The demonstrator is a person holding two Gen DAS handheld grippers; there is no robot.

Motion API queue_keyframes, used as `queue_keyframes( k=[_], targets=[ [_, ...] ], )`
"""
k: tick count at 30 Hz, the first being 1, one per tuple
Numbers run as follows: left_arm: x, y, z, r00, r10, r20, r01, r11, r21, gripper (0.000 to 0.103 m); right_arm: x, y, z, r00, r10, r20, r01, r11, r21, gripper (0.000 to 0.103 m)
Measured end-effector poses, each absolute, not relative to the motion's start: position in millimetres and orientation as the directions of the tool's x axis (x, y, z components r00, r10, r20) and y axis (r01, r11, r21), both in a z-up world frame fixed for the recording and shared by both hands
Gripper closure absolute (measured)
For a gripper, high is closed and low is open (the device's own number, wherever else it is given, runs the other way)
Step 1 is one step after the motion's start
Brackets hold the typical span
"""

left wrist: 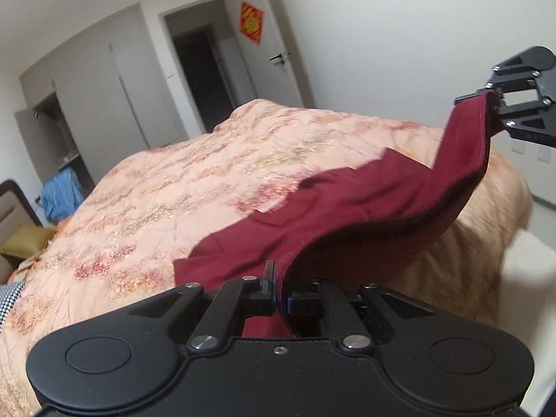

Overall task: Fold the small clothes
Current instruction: 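Lift the hem with both grippers and fold it over toward the collar, then lower the hem onto the sweater and open both grippers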

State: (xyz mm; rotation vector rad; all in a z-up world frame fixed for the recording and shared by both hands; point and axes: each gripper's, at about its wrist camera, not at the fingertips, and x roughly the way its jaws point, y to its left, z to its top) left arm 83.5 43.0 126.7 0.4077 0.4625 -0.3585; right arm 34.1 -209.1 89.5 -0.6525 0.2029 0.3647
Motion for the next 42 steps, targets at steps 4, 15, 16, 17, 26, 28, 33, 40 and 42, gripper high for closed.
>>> queue_keyframes(
  k=[4, 15, 16, 17, 26, 28, 33, 40, 42],
  targets=[
    [159.4, 56.2, 144.2, 0.818, -0.221, -0.531, 0.358, 0.918, 0.171, 0.098, 87.3, -216.5, 114.8, 0.918, 0.276, -0.285, -0.393, 0.722, -0.569, 0.097],
    [359.7, 64.5, 103.6, 0.723, -0.2, -0.661, 0.266, 0.964, 0.0, 0.096, 242.3, -205.9, 112.0, 0.885, 0.222, -0.409, -0.414, 0.774, -0.478, 0.097],
    [373.0, 65.7, 95.9, 0.713, -0.197, -0.673, 0.258, 0.966, -0.01, 0.096, 253.5, -208.5, 109.6, 0.879, 0.216, -0.425, -0.417, 0.78, -0.467, 0.097],
    [385.0, 68.3, 87.9, 0.701, -0.201, -0.684, 0.25, 0.968, -0.028, 0.096, 267.1, -208.5, 103.5, 0.87, 0.209, -0.446, -0.421, 0.786, -0.453, 0.097],
    [423.6, 77.7, 35.0, 0.654, -0.237, -0.719, 0.206, 0.97, -0.132, 0.092, 348.6, -226.5, 57.7, 0.782, 0.211, -0.587, -0.422, 0.871, -0.25, 0.097],
    [423.5, 77.6, 29.7, 0.653, -0.244, -0.717, 0.217, 0.967, -0.132, 0.09, 348.6, -224.1, 46.4, 0.774, 0.209, -0.598, -0.418, 0.878, -0.234, 0.097],
    [416.1, 87.0, 26.8, 0.68, -0.285, -0.676, 0.217, 0.958, -0.185, 0.034, 367.0, -226.5, 27.8, 0.761, 0.225, -0.609, -0.417, 0.888, -0.192, 0.092],
    [396.9, 103.5, 44.0, 0.756, -0.288, -0.588, 0.177, 0.954, -0.241, 0.007, 374.7, -235.8, 22.2, 0.758, 0.252, -0.601, -0.4, 0.908, -0.124, 0.016],
    [385.3, 101.6, 49.1, 0.77, -0.289, -0.569, 0.199, 0.956, -0.215, 0.004, 371.3, -240.5, 25.4, 0.766, 0.256, -0.59, -0.384, 0.918, -0.1, 0.008]
  ],
)
